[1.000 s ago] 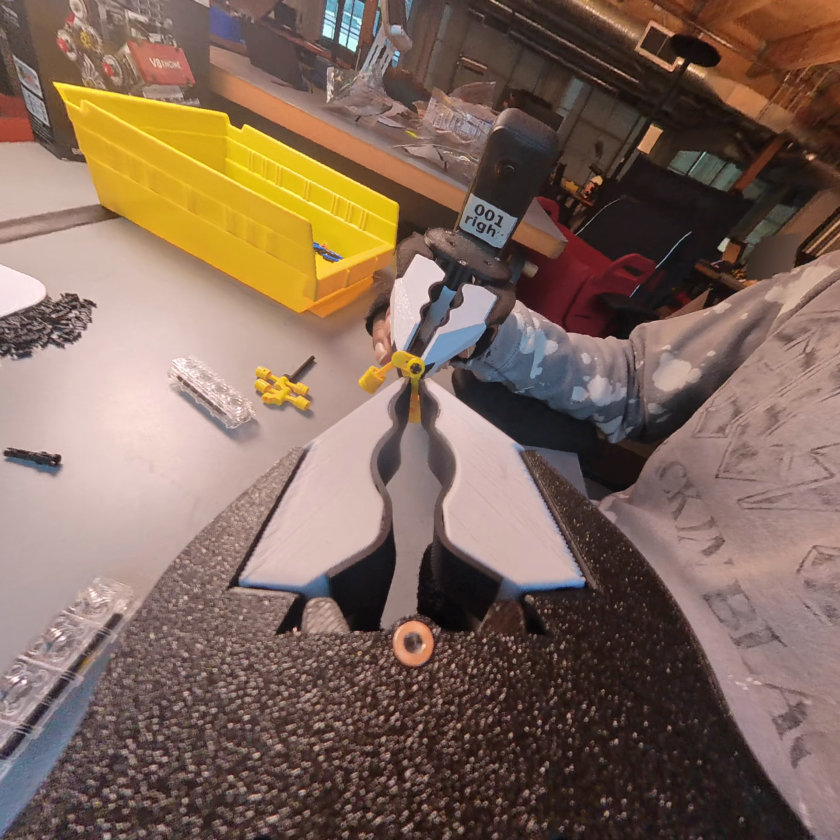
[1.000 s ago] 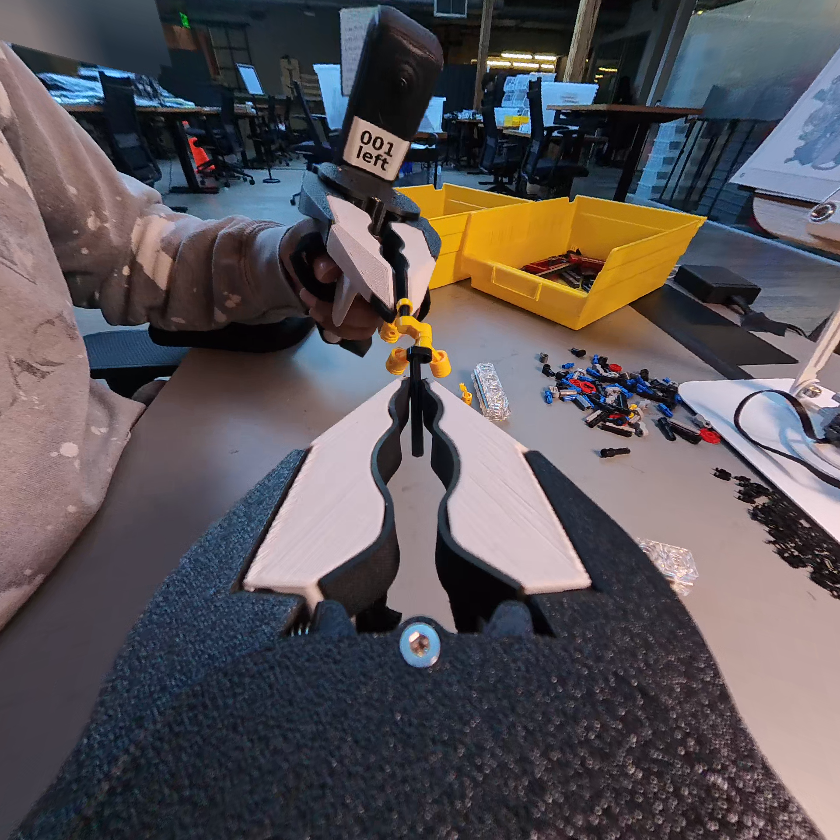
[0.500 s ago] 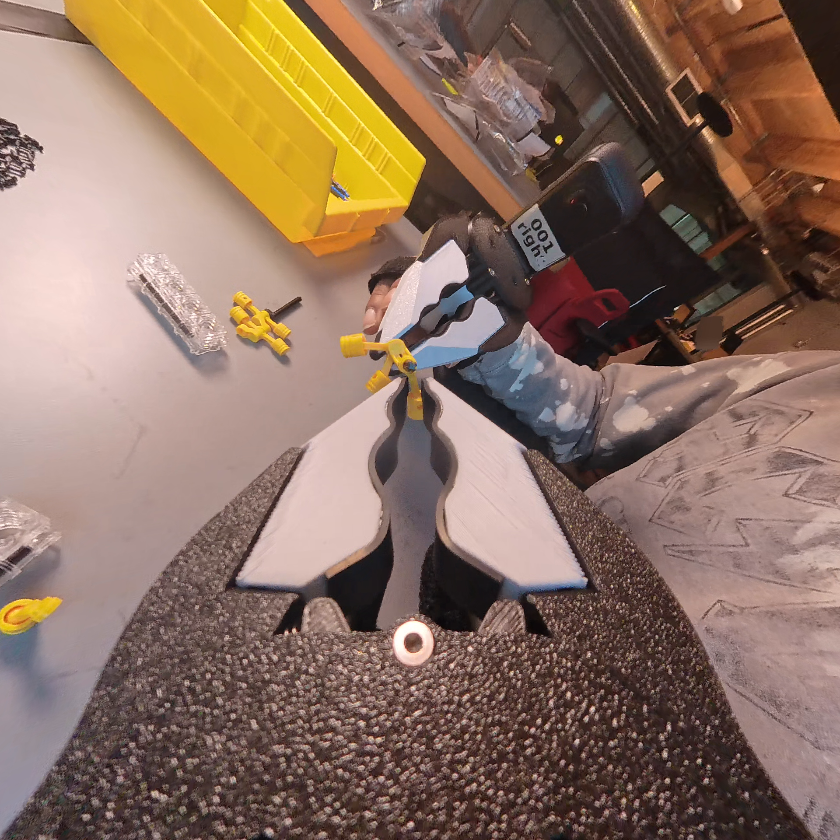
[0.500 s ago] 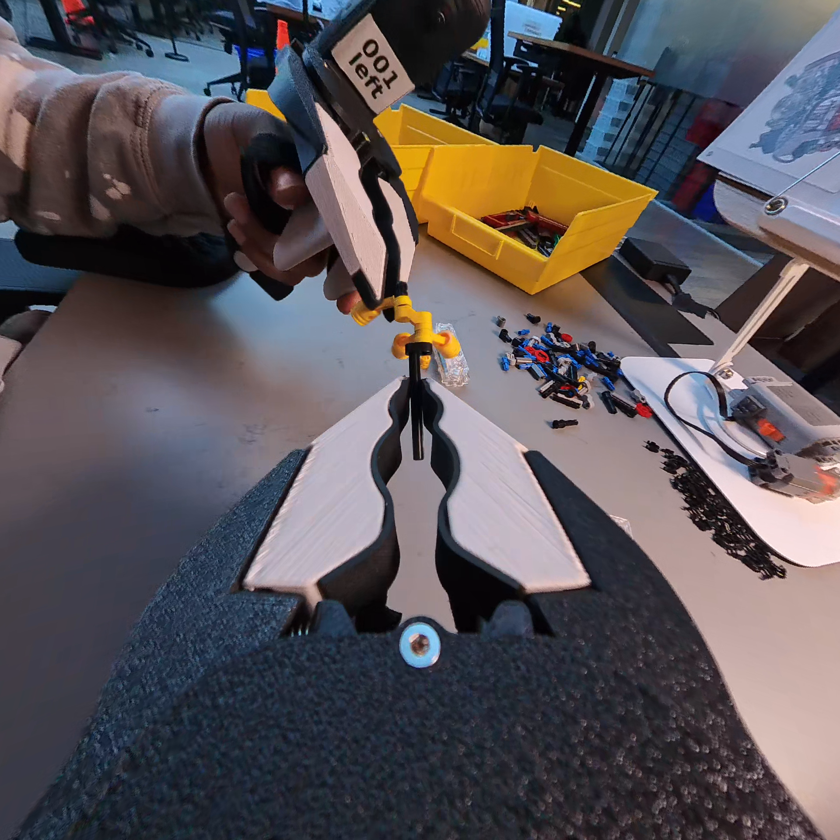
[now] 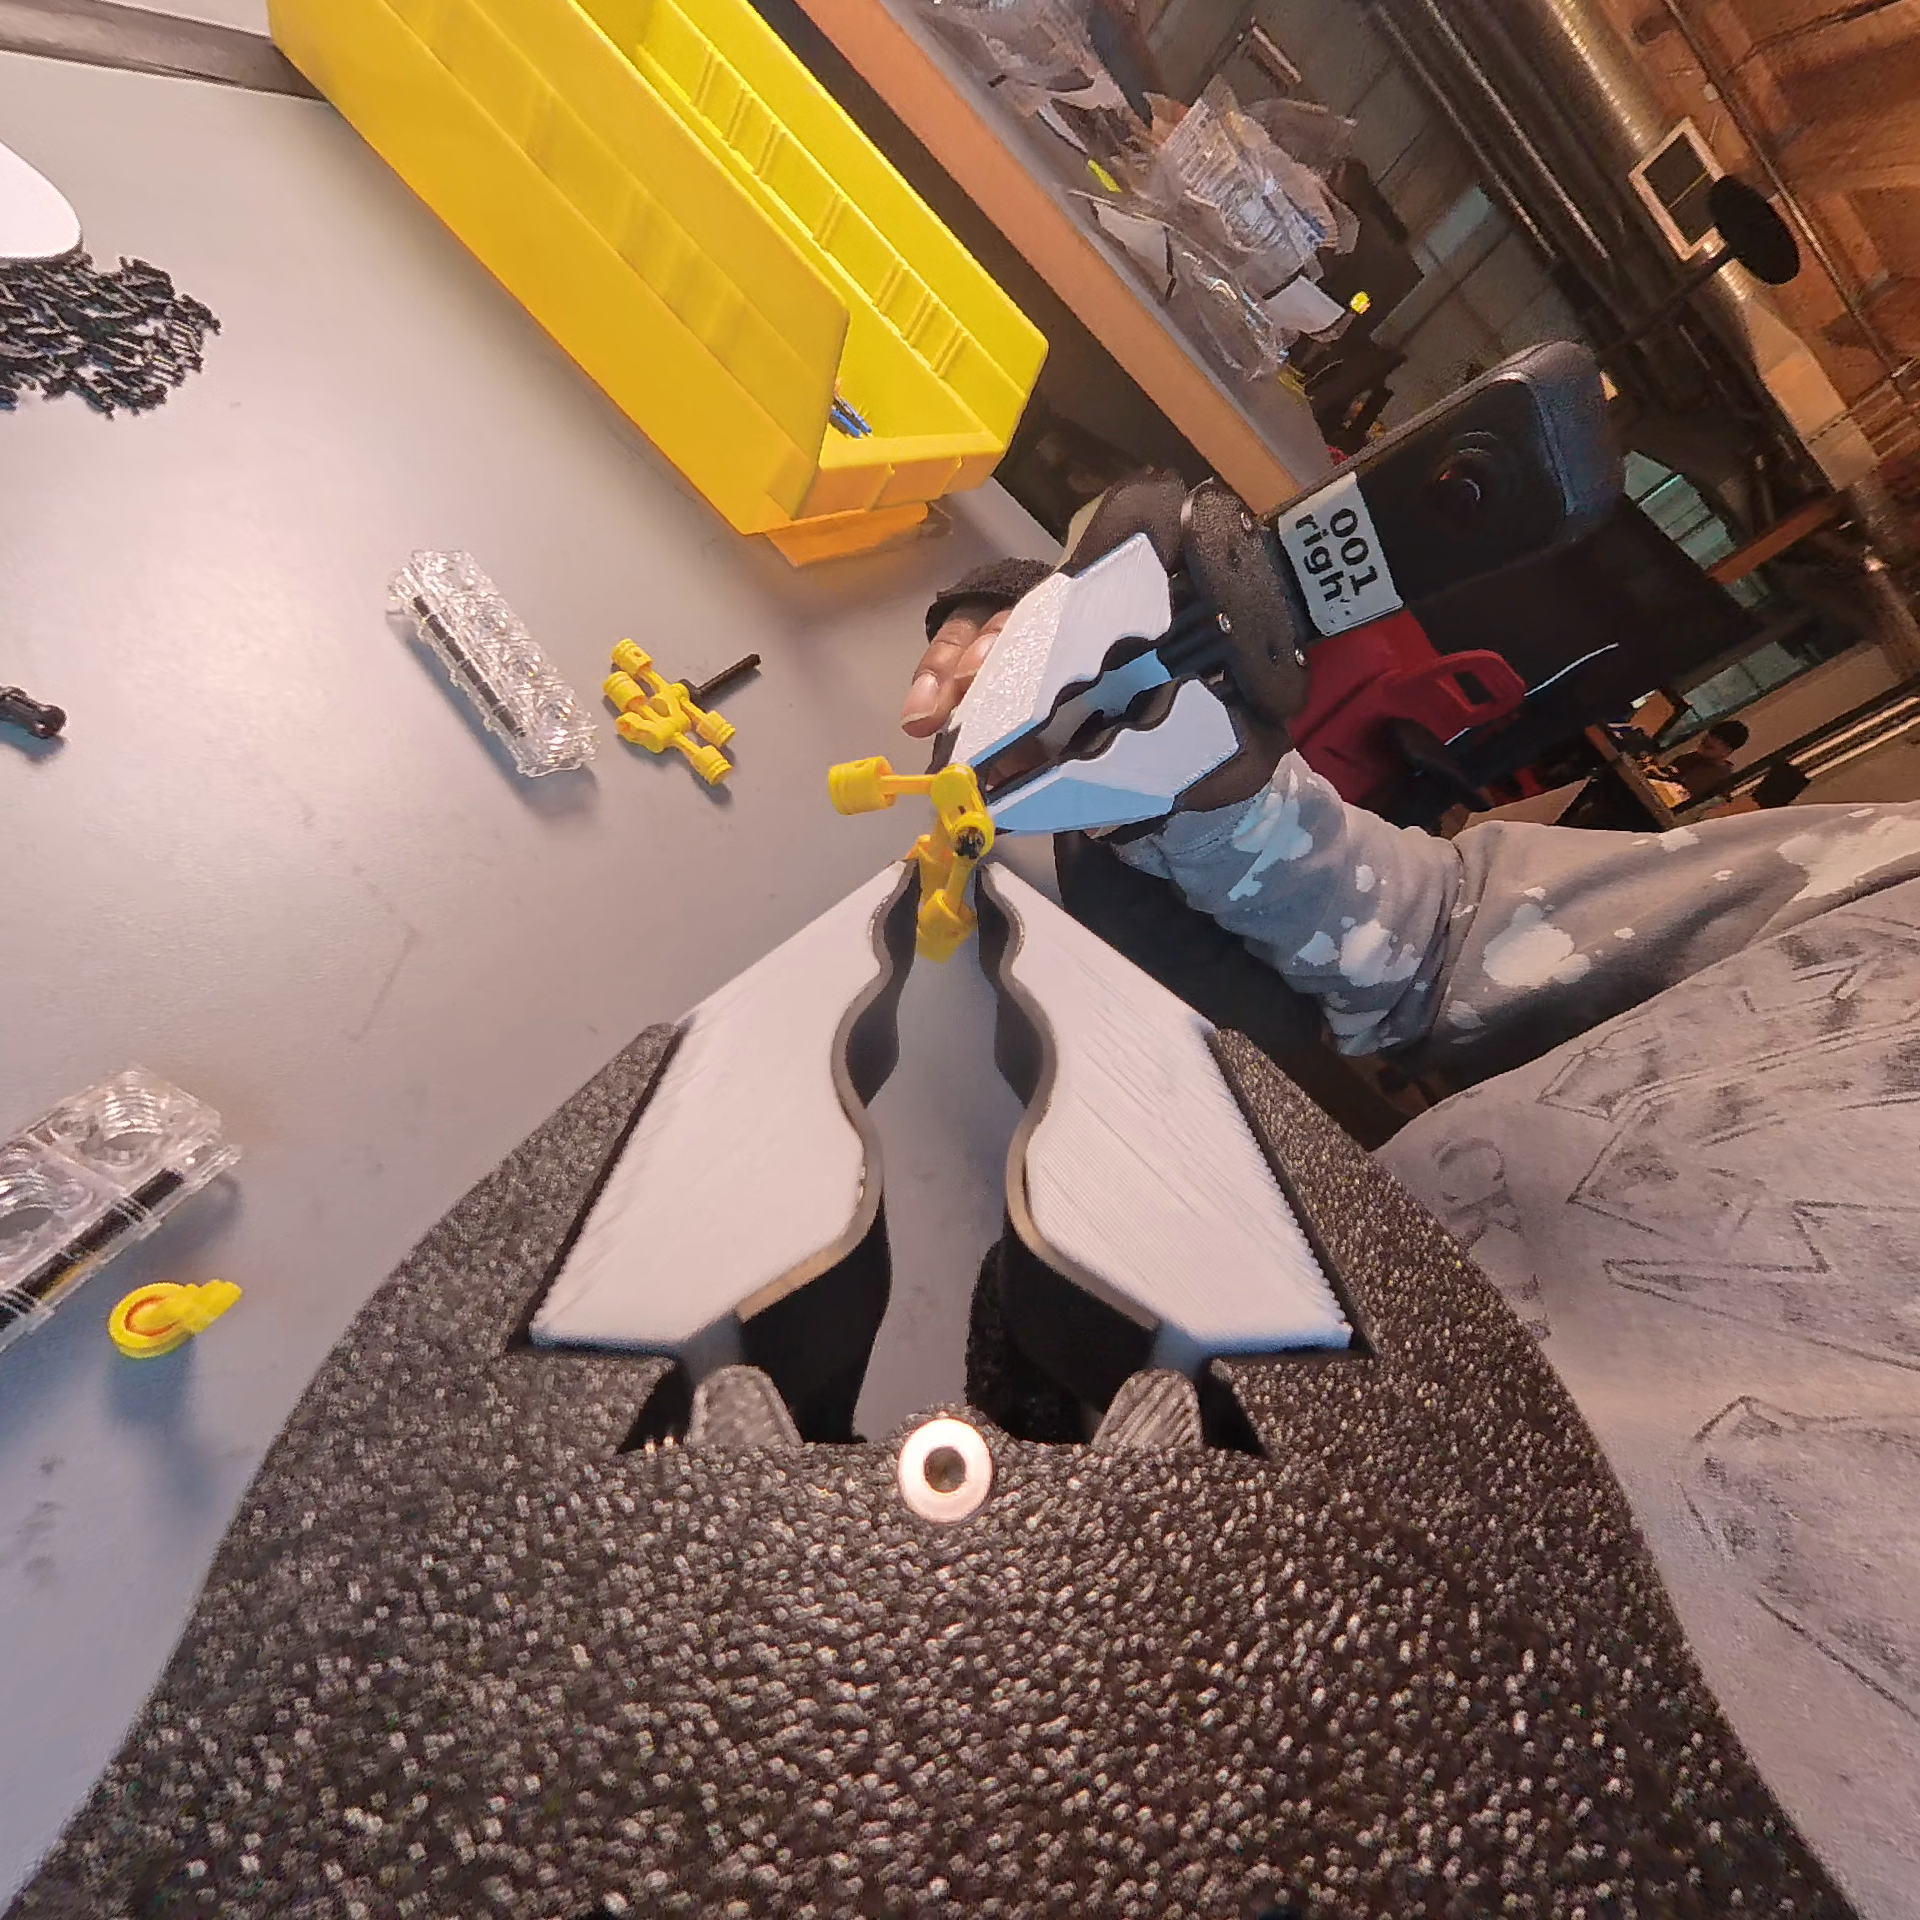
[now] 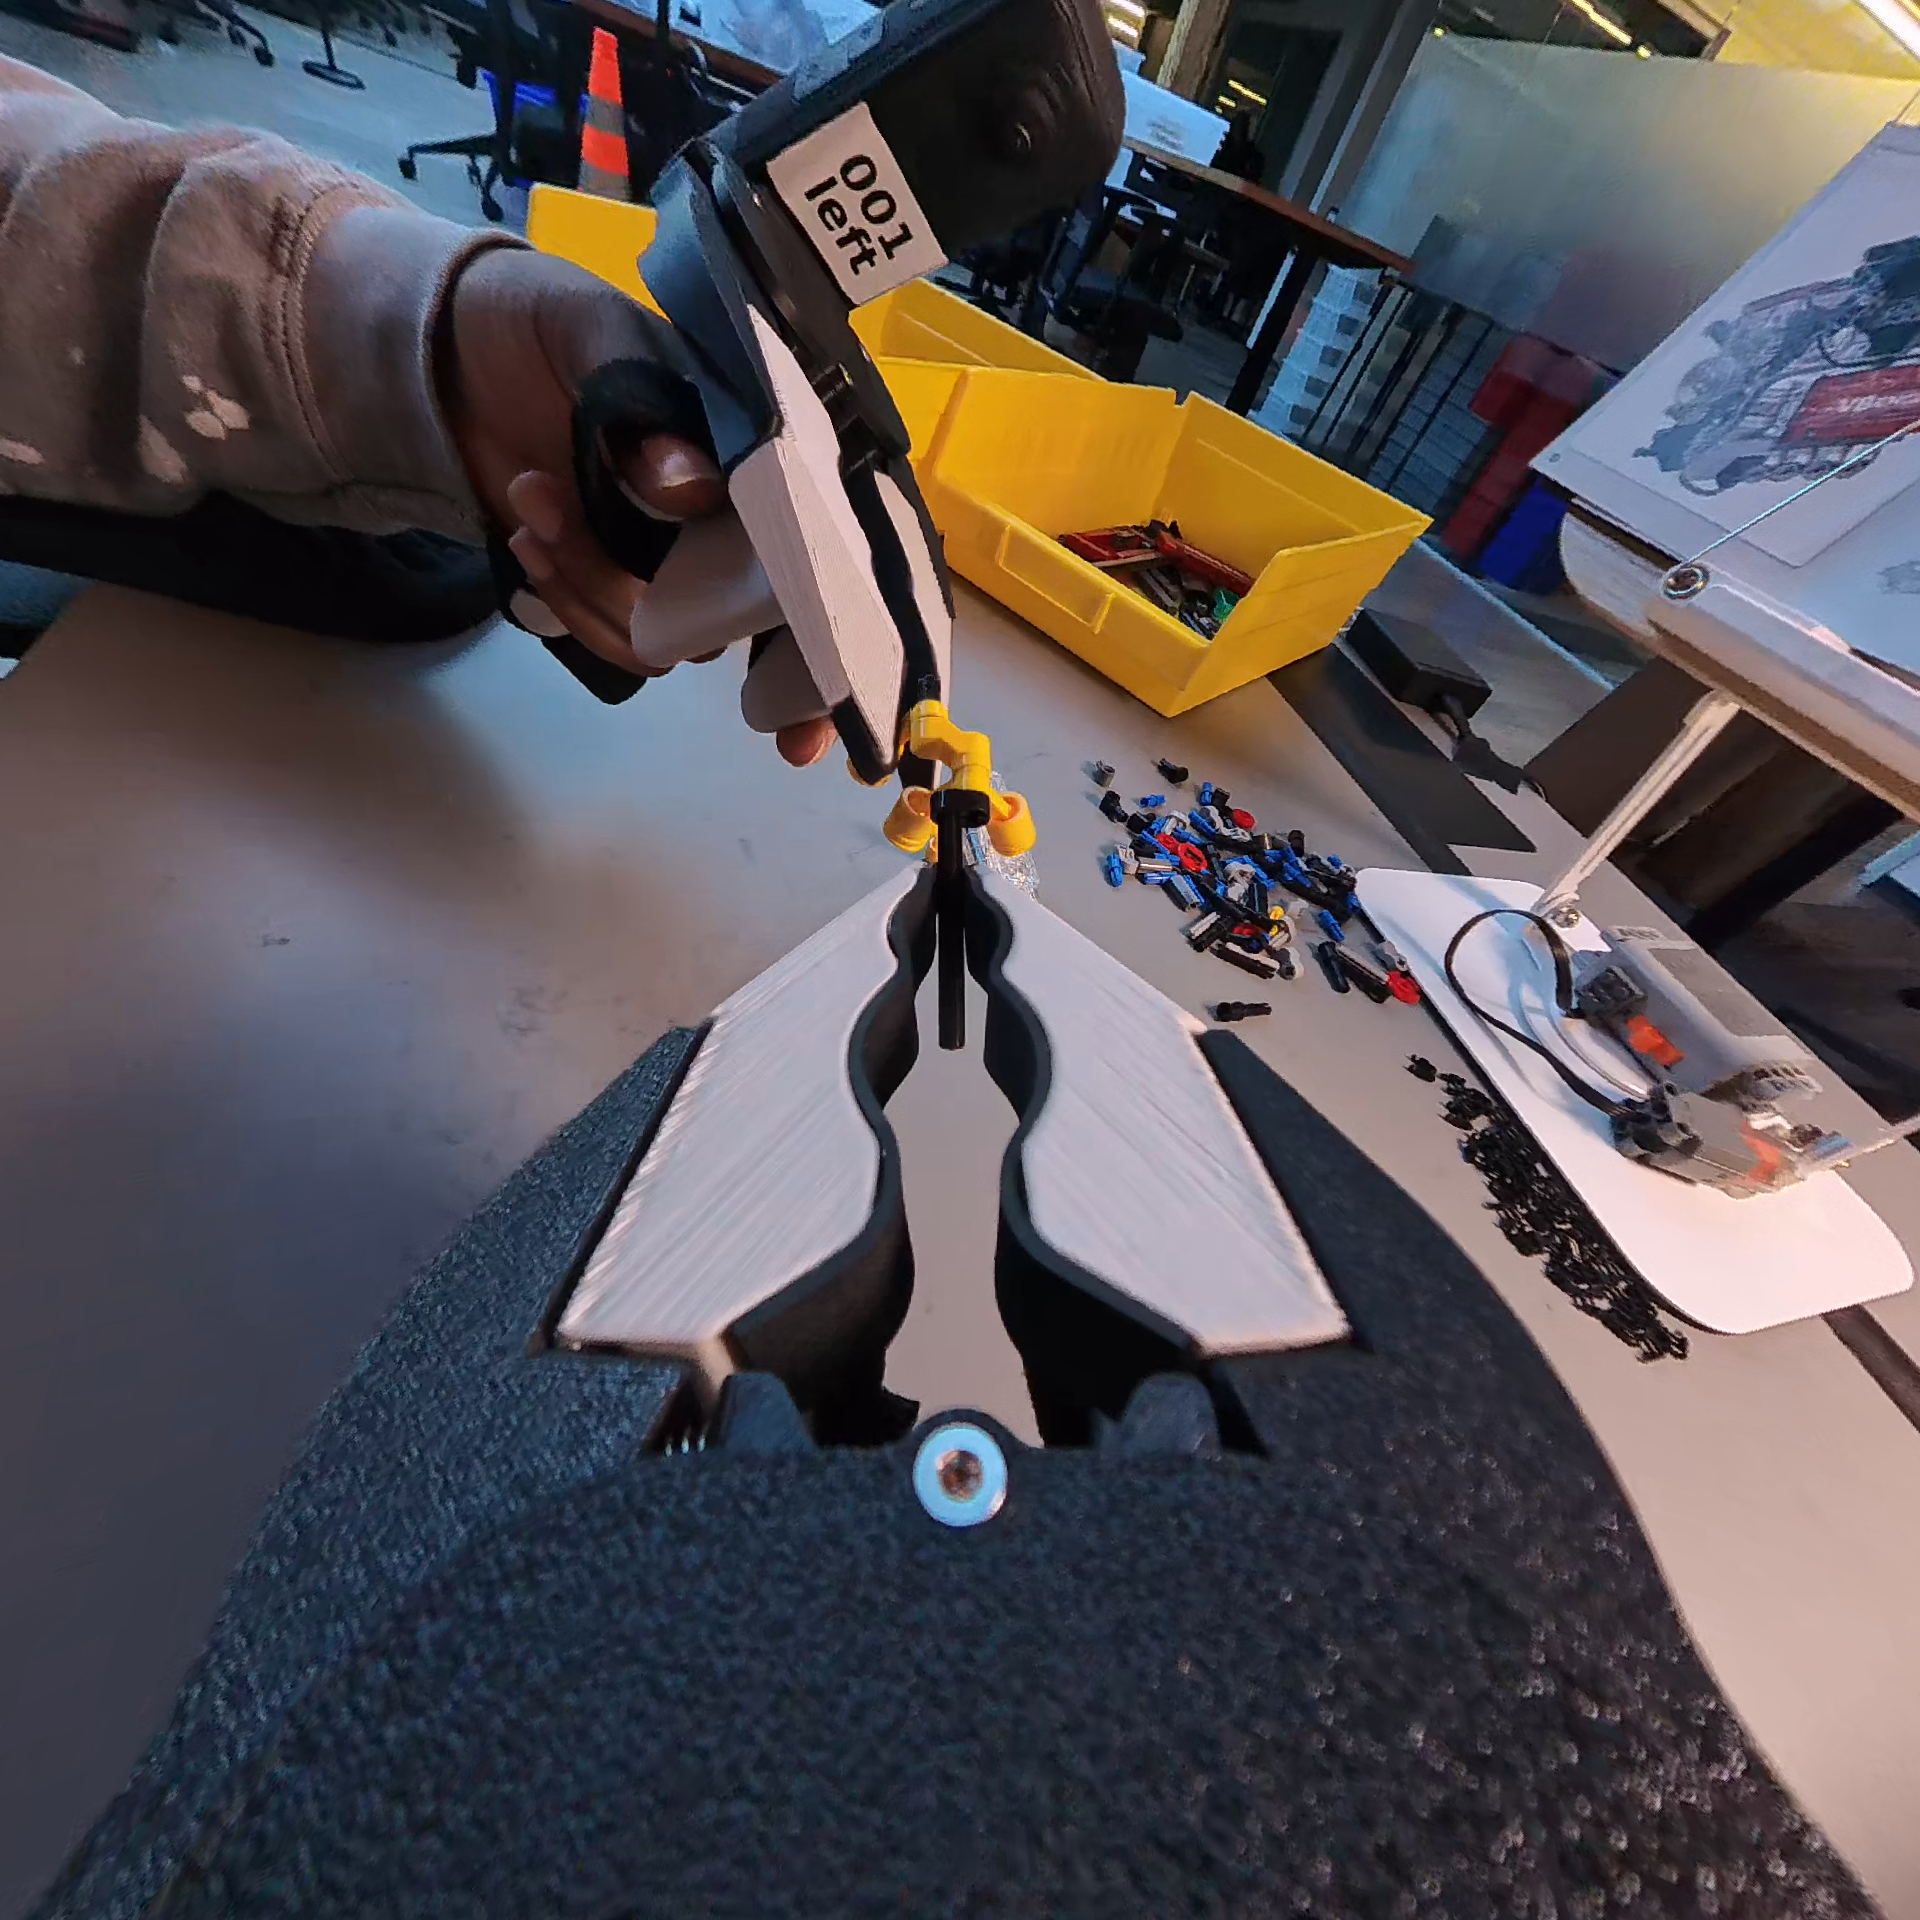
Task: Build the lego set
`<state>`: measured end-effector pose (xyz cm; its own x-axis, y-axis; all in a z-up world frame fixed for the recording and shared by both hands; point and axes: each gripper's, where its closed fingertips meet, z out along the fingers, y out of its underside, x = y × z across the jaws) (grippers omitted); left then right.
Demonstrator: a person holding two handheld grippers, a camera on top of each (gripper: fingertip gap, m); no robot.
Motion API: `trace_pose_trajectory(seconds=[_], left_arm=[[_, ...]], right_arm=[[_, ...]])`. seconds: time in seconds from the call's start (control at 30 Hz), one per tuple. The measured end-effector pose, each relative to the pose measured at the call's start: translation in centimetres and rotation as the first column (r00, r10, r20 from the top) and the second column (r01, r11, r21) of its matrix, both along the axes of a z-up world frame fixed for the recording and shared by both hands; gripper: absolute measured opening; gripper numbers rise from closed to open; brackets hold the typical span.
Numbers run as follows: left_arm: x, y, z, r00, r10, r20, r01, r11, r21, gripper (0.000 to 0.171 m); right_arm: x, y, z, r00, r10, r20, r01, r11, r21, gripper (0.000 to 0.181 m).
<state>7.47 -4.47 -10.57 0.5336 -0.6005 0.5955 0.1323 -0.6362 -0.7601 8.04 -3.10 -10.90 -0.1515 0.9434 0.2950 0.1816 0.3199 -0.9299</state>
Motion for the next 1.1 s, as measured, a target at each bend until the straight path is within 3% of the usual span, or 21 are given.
trace_pose_trajectory(seconds=[0.1,0.27,0.43,0.6,0.8,0.93,1.1], left_arm=[[0.0,-0.1,0.4,1.0,0.0,0.014,0.0,1.0,0.008,0.012],[-0.1,-0.4,2.1,1.0,0.005,-0.026,-0.002,0.993,0.116,0.029],[-2.6,0.3,2.9,0.985,0.113,-0.131,-0.076,0.963,0.258,0.038],[-7.9,2.0,-1.8,0.877,0.229,-0.422,-0.125,0.958,0.259,0.043],[-10.4,1.2,-8.2,0.775,0.113,-0.621,-0.075,0.993,0.088,0.033],[-10.2,0.7,-9.6,0.732,0.066,-0.678,-0.039,0.998,0.056,0.028],[-10.3,1.5,-8.8,0.72,0.103,-0.686,-0.053,0.994,0.095,0.019]], right_arm=[[0.1,0.3,0.6,0.999,-0.015,-0.032,0.015,1.0,0.002,0.004],[0.8,1.1,2.7,0.991,-0.06,-0.123,0.064,0.998,0.025,0.004],[1.7,1.9,4.5,0.974,-0.091,-0.206,0.098,0.995,0.028,0.004],[2.1,2.6,4.7,0.97,-0.107,-0.22,0.109,0.994,-0.004,0.004],[1.9,2.9,3.9,0.975,-0.117,-0.187,0.118,0.993,-0.007,0.004],[1.8,3.0,3.3,0.98,-0.115,-0.164,0.115,0.993,-0.011,0.004],[1.7,3.1,2.9,0.982,-0.117,-0.151,0.116,0.993,-0.016,0.001]])
